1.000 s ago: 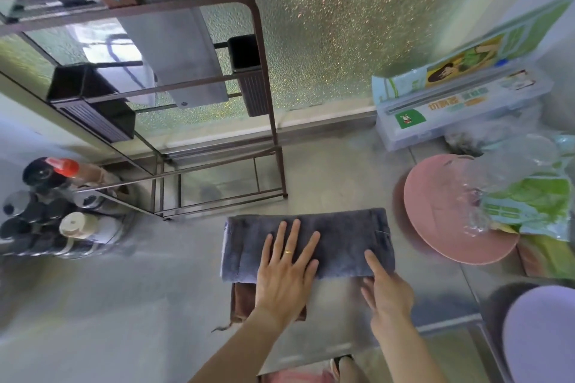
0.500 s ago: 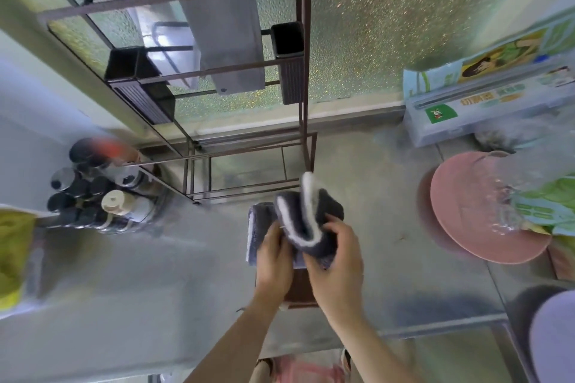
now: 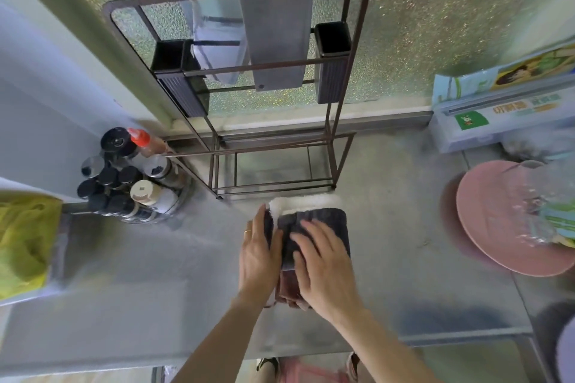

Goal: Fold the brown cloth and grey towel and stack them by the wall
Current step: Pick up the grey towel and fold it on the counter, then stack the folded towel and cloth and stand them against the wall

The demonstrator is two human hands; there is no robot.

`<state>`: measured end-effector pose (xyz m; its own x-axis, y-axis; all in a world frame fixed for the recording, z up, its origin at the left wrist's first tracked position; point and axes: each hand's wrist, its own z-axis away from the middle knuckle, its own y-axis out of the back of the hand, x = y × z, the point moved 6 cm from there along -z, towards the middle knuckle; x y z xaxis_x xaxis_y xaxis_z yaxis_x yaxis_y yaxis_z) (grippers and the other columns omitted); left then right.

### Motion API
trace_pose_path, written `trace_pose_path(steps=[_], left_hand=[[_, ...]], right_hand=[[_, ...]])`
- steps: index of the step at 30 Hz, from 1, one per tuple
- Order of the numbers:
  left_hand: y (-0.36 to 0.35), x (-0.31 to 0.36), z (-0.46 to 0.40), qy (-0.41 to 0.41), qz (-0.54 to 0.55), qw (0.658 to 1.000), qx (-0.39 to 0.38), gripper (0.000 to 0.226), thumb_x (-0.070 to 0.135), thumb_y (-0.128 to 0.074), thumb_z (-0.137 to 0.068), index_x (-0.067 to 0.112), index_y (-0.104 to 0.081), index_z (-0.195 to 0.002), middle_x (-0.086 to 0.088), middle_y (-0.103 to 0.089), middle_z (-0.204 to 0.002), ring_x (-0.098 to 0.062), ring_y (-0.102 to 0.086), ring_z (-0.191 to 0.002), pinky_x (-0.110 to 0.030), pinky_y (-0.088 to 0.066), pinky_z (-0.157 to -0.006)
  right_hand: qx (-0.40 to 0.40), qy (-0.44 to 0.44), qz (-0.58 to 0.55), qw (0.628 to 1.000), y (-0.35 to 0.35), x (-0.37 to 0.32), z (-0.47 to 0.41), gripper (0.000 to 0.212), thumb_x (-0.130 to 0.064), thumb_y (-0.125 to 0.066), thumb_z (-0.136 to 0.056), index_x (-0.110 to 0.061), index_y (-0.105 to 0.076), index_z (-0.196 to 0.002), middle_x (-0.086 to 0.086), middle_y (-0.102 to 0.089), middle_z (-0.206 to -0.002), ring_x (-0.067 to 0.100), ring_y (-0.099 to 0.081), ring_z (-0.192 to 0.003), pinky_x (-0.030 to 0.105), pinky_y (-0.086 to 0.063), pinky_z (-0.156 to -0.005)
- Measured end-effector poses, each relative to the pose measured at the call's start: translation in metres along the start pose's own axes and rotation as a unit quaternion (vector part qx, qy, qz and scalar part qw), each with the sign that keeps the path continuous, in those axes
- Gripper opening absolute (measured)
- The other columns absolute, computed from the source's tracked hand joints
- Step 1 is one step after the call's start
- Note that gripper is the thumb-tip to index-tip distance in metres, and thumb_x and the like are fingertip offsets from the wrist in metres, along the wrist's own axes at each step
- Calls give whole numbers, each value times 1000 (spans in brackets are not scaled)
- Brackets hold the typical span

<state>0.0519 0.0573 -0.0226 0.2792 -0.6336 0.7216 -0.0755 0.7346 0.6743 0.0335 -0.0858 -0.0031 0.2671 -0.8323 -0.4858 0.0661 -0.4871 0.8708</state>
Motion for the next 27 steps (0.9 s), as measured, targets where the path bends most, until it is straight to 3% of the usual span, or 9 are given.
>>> trace_pose_path(steps=[5,8,11,15,17,19,23,25,27], left_hand=[[-13,0,-2,-151,-161,975,-35,63,26,-61,-94,28,-37,-152,-8,-22,-165,-30,-19,-152,-37,-30,-118],[-38,-20,-6,-227,-218,944,-96,49,26,-32,-108,15,-33,-155,-11,-18,-168,-30,-1,-157,-46,-17,-127],[-56,-45,-9,-185,-243,941,-147,53,35,-17,-110,18,-19,-159,-2,2,-169,-23,12,-156,-42,-4,-128],[-62,-54,-10,-188,-293,922,-173,57,41,-5,-108,20,-22,-159,-8,13,-169,-29,18,-155,-43,-11,-128],[-42,-36,-9,-121,-167,969,-136,57,48,-24,-107,29,-14,-160,-4,6,-170,-20,4,-156,-35,-16,-124],[-22,-23,-4,-26,-60,995,-77,72,56,-48,-97,31,-16,-158,-5,-24,-163,-18,-29,-146,-36,-34,-116],[-6,-30,0,172,15,985,-28,75,70,-69,-73,22,-55,-129,0,-68,-113,-23,-66,-102,-42,-58,-87],[-8,-30,-2,198,22,978,-57,54,67,-68,-77,21,-63,-103,3,-70,-93,-22,-68,-87,-37,-56,-76],[-9,-28,-3,202,41,976,-71,42,61,-67,-83,20,-62,-88,4,-68,-82,-20,-65,-78,-34,-52,-66]], right_hand=[[-57,-54,82,994,-7,25,-25,59,-47,-30,-101,-25,-25,-156,8,-15,-168,32,-7,-155,50,-19,-124],[-111,-60,118,985,-23,37,-23,64,-53,-25,-101,-25,-16,-158,9,-8,-169,33,-1,-155,54,-20,-122],[-132,-52,141,980,-38,43,-16,65,-53,-24,-102,-22,-12,-159,10,-8,-168,34,1,-155,56,-20,-120],[-132,-55,134,981,-45,43,-19,66,-55,-20,-102,-23,-9,-159,10,-7,-168,33,1,-155,56,-17,-122],[-110,-74,84,988,-34,42,-21,66,-57,-19,-102,-25,-9,-159,9,-7,-169,30,-2,-155,51,-16,-124],[-37,-164,5,986,-11,52,-18,69,-58,-30,-100,-23,-14,-158,9,-15,-167,28,-14,-154,44,-22,-122],[-5,-455,-220,863,8,92,4,80,-57,-63,-85,-11,-39,-146,10,-55,-143,30,-52,-131,40,-42,-105],[-43,-500,-302,810,0,99,4,71,-63,-67,-77,-12,-58,-125,4,-67,-120,27,-63,-112,38,-48,-94],[-45,-489,-352,797,-3,103,-1,56,-62,-71,-70,-12,-70,-95,0,-75,-99,22,-70,-93,39,-57,-84]])
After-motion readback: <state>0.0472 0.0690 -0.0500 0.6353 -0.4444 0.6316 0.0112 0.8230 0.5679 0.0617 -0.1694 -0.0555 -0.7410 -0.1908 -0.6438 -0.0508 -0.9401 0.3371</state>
